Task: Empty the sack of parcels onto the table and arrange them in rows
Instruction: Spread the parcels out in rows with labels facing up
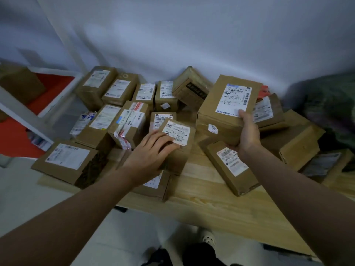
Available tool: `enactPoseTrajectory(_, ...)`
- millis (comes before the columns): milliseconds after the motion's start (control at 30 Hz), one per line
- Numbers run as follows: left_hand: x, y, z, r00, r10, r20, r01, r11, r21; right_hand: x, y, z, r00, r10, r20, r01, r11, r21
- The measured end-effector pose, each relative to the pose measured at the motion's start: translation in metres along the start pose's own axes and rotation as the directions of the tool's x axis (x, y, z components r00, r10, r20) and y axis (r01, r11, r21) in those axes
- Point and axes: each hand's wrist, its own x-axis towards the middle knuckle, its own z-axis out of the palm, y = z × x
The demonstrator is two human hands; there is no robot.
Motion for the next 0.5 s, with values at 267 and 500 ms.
enactPoseTrajectory(267,0.014,0.062,0.021,0.999,0.025,-0.026,-0.025,1.000,-0.013,0.052,-0.009,-0.005,0.992,0.059,0.113,-0.056,0.998,-0.034)
enactPoseTrajectory(500,-0.002,0.086,0.024,0.954,0.008,0.299,-0.011,1.000,0.010,0.062,0.006,0.002,0.967,0.144,0.209,-0.107,0.978,-0.178)
